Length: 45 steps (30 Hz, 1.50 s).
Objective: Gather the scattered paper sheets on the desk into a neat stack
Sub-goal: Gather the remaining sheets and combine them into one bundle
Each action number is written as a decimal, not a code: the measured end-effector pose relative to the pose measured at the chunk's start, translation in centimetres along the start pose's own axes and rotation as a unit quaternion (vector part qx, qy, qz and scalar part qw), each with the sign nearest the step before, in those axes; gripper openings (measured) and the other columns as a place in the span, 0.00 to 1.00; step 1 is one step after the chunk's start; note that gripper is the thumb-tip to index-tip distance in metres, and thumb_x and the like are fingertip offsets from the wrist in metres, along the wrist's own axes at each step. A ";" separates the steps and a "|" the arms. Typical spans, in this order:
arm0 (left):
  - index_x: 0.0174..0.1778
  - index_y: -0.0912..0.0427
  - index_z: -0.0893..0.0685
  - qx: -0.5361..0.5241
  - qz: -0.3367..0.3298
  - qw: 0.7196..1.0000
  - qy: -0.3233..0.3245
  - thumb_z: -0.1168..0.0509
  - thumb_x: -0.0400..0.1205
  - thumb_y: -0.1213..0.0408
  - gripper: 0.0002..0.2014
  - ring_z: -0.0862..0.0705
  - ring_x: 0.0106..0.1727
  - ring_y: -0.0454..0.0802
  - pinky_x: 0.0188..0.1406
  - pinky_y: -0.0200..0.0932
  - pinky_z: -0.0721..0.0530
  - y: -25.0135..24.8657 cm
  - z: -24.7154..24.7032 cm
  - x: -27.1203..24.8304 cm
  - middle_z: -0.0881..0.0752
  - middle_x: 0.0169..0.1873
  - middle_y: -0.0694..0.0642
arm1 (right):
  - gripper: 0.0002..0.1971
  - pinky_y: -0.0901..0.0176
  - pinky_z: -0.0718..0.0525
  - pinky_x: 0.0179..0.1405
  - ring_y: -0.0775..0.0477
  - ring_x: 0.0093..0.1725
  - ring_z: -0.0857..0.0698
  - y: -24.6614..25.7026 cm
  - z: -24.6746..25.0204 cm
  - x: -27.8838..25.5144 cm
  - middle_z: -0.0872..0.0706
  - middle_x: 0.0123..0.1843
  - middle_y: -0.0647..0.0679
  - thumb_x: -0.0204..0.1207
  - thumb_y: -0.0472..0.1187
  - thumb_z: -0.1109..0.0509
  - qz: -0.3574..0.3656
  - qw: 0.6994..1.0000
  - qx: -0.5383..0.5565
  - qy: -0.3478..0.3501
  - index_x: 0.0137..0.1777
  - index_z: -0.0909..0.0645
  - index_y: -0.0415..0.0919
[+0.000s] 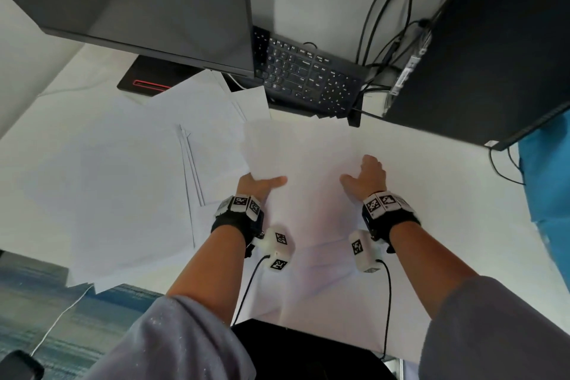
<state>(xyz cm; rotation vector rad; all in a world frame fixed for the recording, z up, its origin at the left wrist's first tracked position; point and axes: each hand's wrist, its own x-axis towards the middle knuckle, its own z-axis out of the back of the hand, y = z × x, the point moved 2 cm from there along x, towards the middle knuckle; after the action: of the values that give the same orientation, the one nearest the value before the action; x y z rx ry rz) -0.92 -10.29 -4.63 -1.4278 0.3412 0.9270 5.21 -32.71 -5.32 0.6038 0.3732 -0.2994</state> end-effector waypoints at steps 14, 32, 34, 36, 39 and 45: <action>0.62 0.63 0.16 -0.025 -0.242 0.969 0.033 0.28 0.74 0.75 0.20 0.13 0.52 0.50 0.53 0.41 0.18 -7.9 1.9 -3.6 0.11 0.49 0.52 | 0.34 0.55 0.26 0.68 0.44 0.71 0.25 -2.4 4.0 -0.8 0.26 0.72 0.44 0.74 0.36 0.27 0.025 0.984 0.149 0.096 0.78 0.36 0.39; 0.59 0.66 0.18 -0.070 -0.391 0.909 -0.125 0.30 0.73 0.78 0.18 0.14 0.38 0.33 0.39 0.27 0.16 -11.6 14.9 -9.6 0.13 0.44 0.51 | 0.52 0.36 0.41 0.78 0.46 0.83 0.49 1.5 -4.1 -6.8 0.51 0.85 0.52 0.64 0.58 0.22 0.303 0.867 -0.339 0.202 0.83 0.47 0.50; 0.58 0.65 0.16 -0.096 -0.380 0.912 -0.126 0.28 0.71 0.77 0.19 0.11 0.43 0.40 0.50 0.40 0.12 -10.8 15.6 -9.6 0.11 0.45 0.52 | 0.49 0.37 0.35 0.73 0.42 0.79 0.40 1.2 -3.0 -6.0 0.42 0.81 0.50 0.60 0.60 0.20 0.282 0.879 -0.345 0.172 0.79 0.40 0.50; 0.59 0.67 0.16 -0.125 -0.365 0.914 -0.126 0.30 0.70 0.79 0.20 0.11 0.42 0.42 0.47 0.42 0.13 -10.2 16.0 -9.7 0.11 0.43 0.52 | 0.46 0.37 0.33 0.70 0.41 0.75 0.36 1.6 -2.0 -5.0 0.36 0.75 0.48 0.58 0.62 0.21 0.255 0.886 -0.362 0.139 0.75 0.36 0.50; 0.56 0.67 0.18 -0.132 -0.359 0.915 -0.128 0.34 0.72 0.85 0.17 0.13 0.33 0.36 0.37 0.32 0.16 -9.2 15.7 -9.6 0.13 0.39 0.52 | 0.51 0.36 0.34 0.71 0.40 0.75 0.38 2.9 -1.9 -3.8 0.37 0.75 0.45 0.56 0.62 0.19 0.209 0.914 -0.331 0.109 0.77 0.38 0.48; 0.54 0.62 0.15 -0.142 -0.310 0.930 -0.138 0.31 0.72 0.81 0.17 0.11 0.38 0.42 0.39 0.35 0.15 -7.4 17.6 -8.1 0.11 0.42 0.51 | 0.61 0.34 0.36 0.71 0.35 0.75 0.33 3.2 -2.4 -2.5 0.34 0.74 0.40 0.48 0.63 0.16 0.125 0.923 -0.346 0.112 0.78 0.44 0.43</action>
<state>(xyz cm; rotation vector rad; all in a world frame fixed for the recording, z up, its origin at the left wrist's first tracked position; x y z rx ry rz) -6.31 4.30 9.12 -1.5079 -0.4573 0.6487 3.60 -28.35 -4.50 -0.0206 0.5791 0.1566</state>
